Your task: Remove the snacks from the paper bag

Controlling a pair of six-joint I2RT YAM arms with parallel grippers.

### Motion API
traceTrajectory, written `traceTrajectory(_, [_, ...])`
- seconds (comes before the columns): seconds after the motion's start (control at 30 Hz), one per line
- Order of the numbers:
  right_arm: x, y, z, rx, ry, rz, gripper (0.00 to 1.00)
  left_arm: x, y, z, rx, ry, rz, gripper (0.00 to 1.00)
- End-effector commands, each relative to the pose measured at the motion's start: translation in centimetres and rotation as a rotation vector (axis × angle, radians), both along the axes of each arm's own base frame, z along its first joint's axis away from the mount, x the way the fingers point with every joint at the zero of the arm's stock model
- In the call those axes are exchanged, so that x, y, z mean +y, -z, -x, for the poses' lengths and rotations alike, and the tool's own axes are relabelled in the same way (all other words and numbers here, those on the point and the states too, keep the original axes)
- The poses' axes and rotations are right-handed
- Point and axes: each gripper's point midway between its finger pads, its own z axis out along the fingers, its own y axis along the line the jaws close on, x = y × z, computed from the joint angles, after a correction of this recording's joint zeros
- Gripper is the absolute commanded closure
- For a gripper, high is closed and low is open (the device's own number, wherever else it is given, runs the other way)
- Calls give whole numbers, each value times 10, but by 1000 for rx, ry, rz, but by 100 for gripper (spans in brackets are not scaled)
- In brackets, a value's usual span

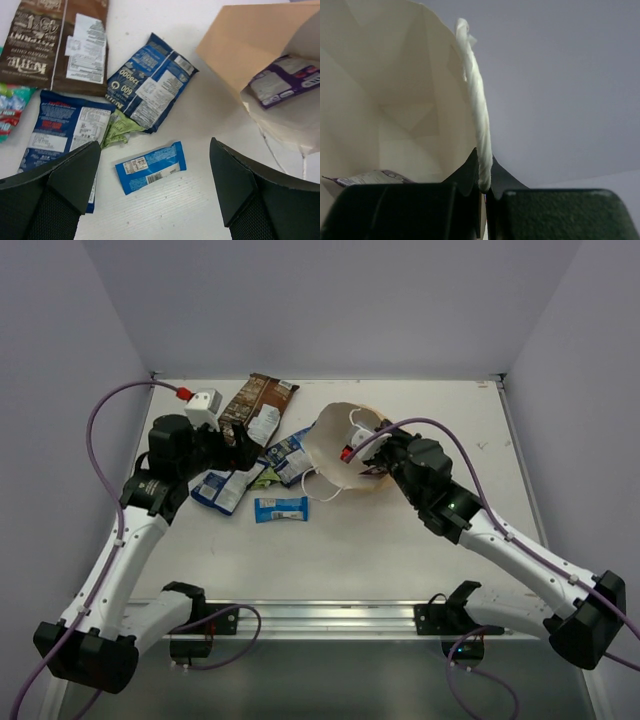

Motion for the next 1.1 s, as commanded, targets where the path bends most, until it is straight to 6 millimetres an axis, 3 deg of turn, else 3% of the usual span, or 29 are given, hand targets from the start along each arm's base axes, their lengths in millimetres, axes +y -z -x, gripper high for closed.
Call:
traceTrajectory(0.0, [4, 11, 10, 3, -52, -14, 100, -36, -34, 4, -150, 213, 3, 4])
traceTrajectory(0.03, [4, 38, 14, 47, -60, 12, 100, -44, -34, 7, -159, 242, 6, 5])
traceTrajectory(0.2, [1, 104, 34, 223, -89, 18, 100, -104, -34, 27, -210, 407, 22, 7])
traceTrajectory(0.3, [-1, 119, 46, 251, -98, 31, 100, -123, -30, 33, -192, 432, 69, 8])
traceTrajectory(0.37, [-1, 118, 57, 252, -111, 43, 100, -126, -32, 33, -196, 421, 87, 8])
traceTrajectory(0.43, [-2, 107, 60, 235, -109, 24, 100, -126, -48, 32, -240, 405, 102, 8])
traceTrajectory(0.63, [-2, 43, 61, 153, -119, -73, 100, -111, -93, 19, -378, 322, 61, 8])
traceTrajectory(0.73, [1, 21, 65, 111, -158, -112, 100, -115, -97, 18, -408, 369, 19, 8])
traceTrajectory(0.83, [3, 24, 70, 150, -180, -81, 100, -127, -88, 24, -397, 461, 7, 8])
traceTrajectory(0.97, [10, 23, 76, 153, -233, -99, 100, -133, -66, 18, -374, 482, -16, 9])
traceTrajectory(1.07, [11, 26, 76, 175, -234, -95, 100, -140, -65, 18, -394, 532, -23, 10])
